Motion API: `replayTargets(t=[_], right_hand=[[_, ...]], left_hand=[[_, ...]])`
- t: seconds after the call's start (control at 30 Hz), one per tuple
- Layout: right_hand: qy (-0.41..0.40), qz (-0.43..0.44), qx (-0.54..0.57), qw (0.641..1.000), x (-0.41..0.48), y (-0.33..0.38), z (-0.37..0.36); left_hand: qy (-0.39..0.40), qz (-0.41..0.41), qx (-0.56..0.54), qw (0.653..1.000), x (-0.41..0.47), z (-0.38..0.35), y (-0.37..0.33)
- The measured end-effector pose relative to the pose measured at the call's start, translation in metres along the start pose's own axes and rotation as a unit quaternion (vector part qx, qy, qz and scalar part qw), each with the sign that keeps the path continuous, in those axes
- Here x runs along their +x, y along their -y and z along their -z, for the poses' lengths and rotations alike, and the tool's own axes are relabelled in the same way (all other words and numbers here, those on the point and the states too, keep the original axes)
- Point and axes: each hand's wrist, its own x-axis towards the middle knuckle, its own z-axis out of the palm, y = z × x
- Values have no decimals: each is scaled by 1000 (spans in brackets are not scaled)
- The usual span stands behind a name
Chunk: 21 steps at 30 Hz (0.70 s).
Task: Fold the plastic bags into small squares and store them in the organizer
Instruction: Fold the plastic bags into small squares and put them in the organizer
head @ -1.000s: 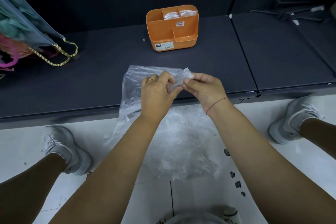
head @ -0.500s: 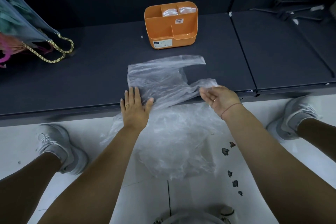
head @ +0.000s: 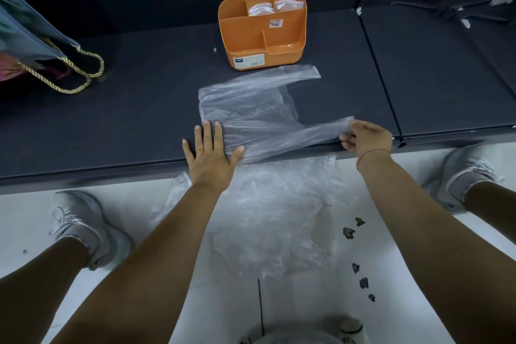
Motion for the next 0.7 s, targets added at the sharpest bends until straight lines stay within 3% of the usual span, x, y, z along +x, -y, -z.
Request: replayTargets(t=[0.13, 0.23, 0.4, 0.57, 0.7], right_hand=[[-42, 1, -52, 998, 13, 1, 12], [-4, -3, -104, 995, 16, 6, 14], [47, 98, -279, 954, 14, 1, 5], [-50, 139, -389, 909, 16, -5, 8], [-95, 247, -394, 880, 20, -5, -11]], left_hand=[[-1, -10, 28, 1000, 9, 2, 6], [-5, -22, 35, 999, 12, 4, 11], [-38, -81, 37, 995, 4, 0, 4], [-14, -135, 63, 989, -3, -4, 10], [-17, -125, -114, 985, -3, 9, 8]])
